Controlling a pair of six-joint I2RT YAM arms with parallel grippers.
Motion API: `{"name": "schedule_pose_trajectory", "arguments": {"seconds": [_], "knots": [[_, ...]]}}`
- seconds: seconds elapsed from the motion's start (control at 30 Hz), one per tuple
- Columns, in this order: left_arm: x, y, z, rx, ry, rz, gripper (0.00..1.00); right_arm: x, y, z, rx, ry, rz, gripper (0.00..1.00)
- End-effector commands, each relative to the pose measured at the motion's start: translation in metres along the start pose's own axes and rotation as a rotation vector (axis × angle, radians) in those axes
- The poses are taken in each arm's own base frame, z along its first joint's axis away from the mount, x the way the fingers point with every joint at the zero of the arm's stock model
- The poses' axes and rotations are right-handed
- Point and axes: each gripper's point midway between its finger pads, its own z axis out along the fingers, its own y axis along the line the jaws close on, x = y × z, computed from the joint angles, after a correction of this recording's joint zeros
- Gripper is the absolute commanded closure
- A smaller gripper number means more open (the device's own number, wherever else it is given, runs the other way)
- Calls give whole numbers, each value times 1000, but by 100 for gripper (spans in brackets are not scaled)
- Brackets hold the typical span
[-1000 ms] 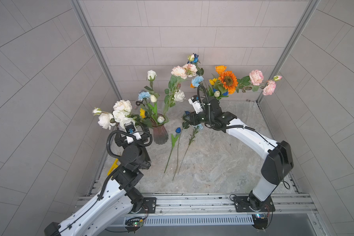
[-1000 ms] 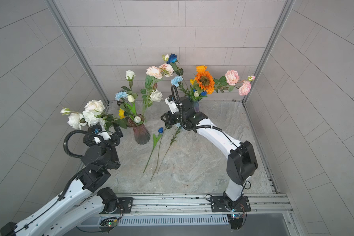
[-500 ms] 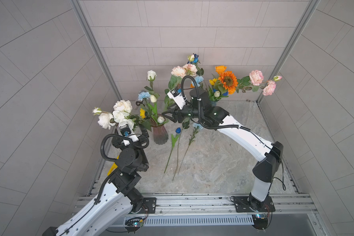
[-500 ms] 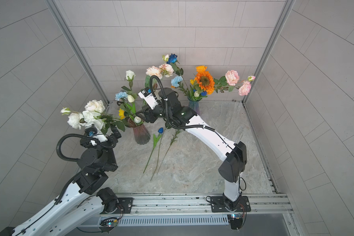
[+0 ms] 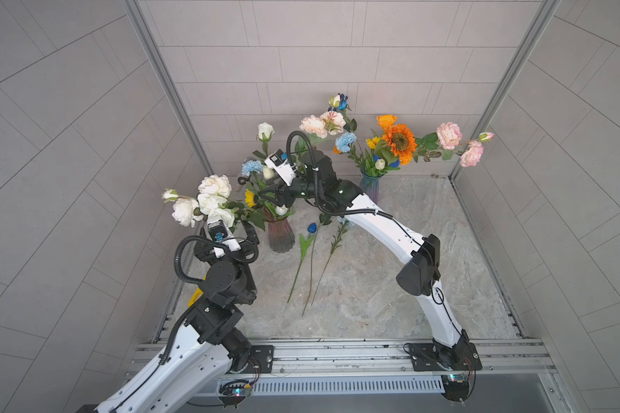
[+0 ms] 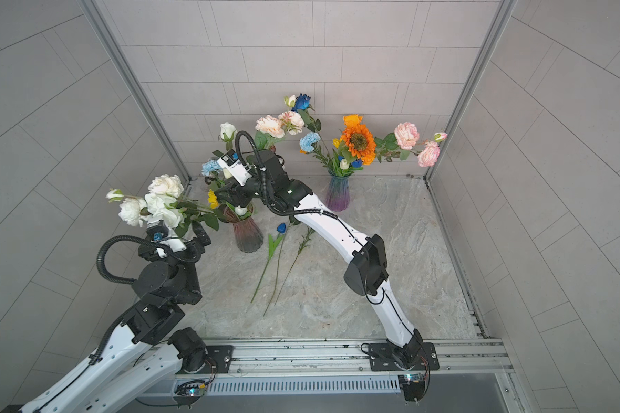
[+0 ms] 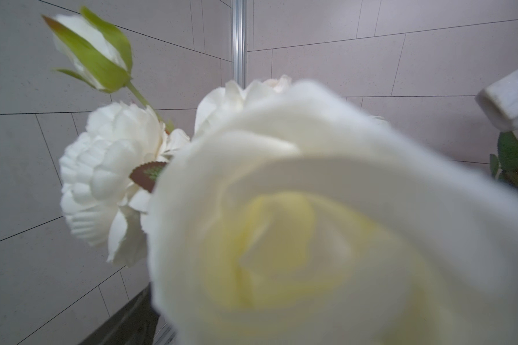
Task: Pick out blue flowers from the vase
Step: Pick up the flower from the vase.
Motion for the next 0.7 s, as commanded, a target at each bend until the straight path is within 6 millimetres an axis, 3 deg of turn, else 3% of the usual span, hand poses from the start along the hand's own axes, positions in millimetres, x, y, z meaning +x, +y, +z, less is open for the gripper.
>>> {"name": "schedule_pose_trajectory", "arguments": {"seconds": [0.0, 0.27, 0.67], "knots": [[-5, 2, -1, 10, -3, -19, 4, 2, -3, 12, -5, -17, -59, 45], [5, -3, -1, 33, 9, -17, 4, 17, -27, 38, 50, -53, -128, 45], [6, -8, 0, 46, 16, -1, 4, 21, -46, 48, 147, -77, -175, 43]]}}
